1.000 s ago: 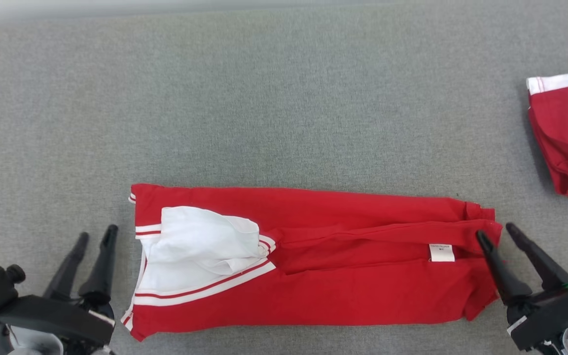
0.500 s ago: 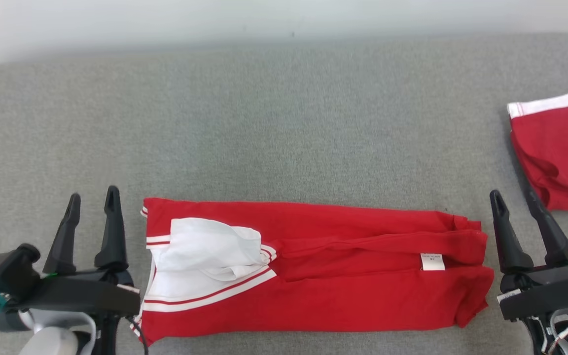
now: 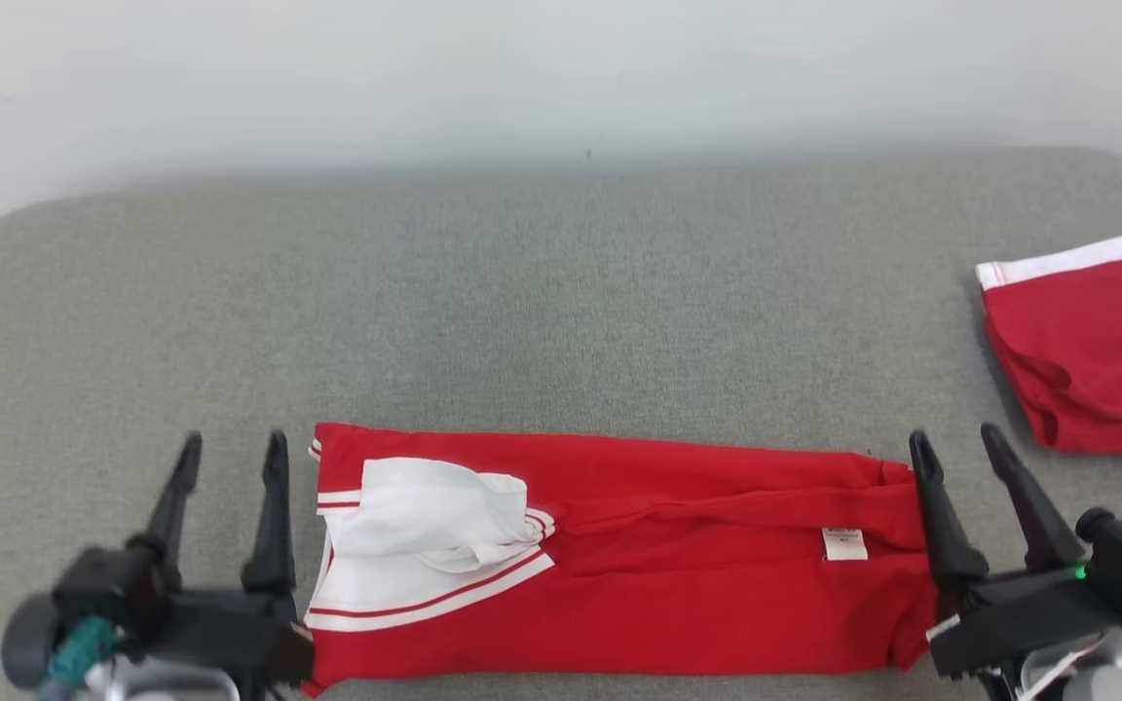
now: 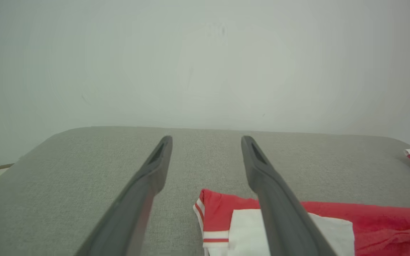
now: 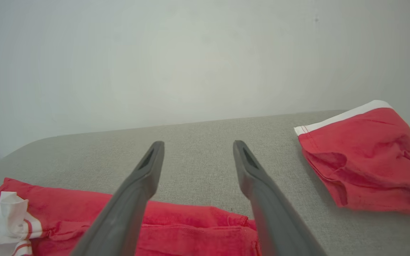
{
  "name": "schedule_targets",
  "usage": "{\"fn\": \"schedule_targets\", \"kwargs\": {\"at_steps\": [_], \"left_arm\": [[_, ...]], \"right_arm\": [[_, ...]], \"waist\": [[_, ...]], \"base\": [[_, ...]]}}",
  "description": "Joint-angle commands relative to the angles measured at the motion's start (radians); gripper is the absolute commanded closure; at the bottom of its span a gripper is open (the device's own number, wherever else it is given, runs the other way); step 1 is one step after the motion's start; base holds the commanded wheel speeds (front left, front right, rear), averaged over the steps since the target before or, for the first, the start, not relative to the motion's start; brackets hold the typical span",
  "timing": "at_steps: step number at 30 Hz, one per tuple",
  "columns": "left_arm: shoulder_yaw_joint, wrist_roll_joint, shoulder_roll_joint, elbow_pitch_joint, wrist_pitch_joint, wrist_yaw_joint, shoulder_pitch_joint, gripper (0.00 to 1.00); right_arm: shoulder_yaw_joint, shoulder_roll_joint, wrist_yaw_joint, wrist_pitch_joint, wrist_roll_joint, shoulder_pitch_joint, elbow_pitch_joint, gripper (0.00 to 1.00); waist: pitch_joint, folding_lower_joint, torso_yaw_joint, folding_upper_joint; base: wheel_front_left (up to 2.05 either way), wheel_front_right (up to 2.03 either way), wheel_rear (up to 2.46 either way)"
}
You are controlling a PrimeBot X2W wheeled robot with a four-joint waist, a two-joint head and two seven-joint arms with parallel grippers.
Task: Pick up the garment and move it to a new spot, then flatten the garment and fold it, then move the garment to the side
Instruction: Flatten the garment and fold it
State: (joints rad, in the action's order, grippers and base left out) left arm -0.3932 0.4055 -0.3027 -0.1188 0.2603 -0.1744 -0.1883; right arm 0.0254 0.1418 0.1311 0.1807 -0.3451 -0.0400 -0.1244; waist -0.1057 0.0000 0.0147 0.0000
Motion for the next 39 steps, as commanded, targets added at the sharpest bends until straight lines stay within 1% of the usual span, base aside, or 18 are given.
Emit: {"fn": "schedule_targets", "kwargs": {"at_steps": [1,6,12,21,25,28,32,39], "left_arm": [[0.001,-0.002,0.004,-0.007,0.005,0.006,0.025,0.0],[0.014,-0.02,0.012,-0.019,0.005,-0.008,0.068,0.0],[0.024,-0.021,0.023,-0.017,0.005,-0.007,0.092,0.0],[0.029,-0.038,0.03,-0.016,0.005,0.003,0.073,0.0],[0.027,-0.044,0.038,-0.016,0.005,0.008,0.062,0.0],[0.023,-0.048,0.044,-0.018,0.005,0.01,0.048,0.0],[0.013,-0.056,0.059,-0.02,0.005,0.019,0.026,0.0],[0.003,-0.068,0.077,-0.031,0.005,0.034,-0.013,0.0]], "right_arm": [[0.007,-0.004,-0.001,-0.003,0.006,0.016,-0.001,0.0],[0.024,-0.02,-0.001,-0.027,0.021,0.064,-0.005,0.0],[0.037,-0.038,-0.001,-0.045,0.032,0.104,0.019,0.0],[0.049,-0.047,-0.001,-0.065,0.032,0.101,0.047,0.0],[0.078,-0.033,-0.001,-0.072,0.018,0.087,0.035,0.0],[0.112,-0.012,-0.001,-0.074,0.009,0.062,-0.004,0.0],[0.137,0.022,-0.001,-0.069,-0.008,0.012,-0.087,0.0],[0.113,0.068,-0.001,-0.056,-0.032,-0.094,-0.264,0.0]], "waist": [[0.017,0.0,-0.004,0.0],[0.034,0.0,-0.014,0.0],[0.039,0.0,-0.02,0.0],[0.027,0.0,-0.024,0.0],[0.013,0.0,-0.027,0.0],[-0.007,0.0,-0.034,0.0],[-0.042,0.0,-0.044,0.0],[-0.098,0.0,-0.064,0.0]], "base": [[0.0,0.0,0.0],[0.0,0.0,0.0],[0.0,0.0,0.0],[0.0,0.0,0.0],[0.0,0.0,0.0],[0.0,0.0,0.0],[0.0,0.0,0.0],[0.0,0.0,0.0]]}}
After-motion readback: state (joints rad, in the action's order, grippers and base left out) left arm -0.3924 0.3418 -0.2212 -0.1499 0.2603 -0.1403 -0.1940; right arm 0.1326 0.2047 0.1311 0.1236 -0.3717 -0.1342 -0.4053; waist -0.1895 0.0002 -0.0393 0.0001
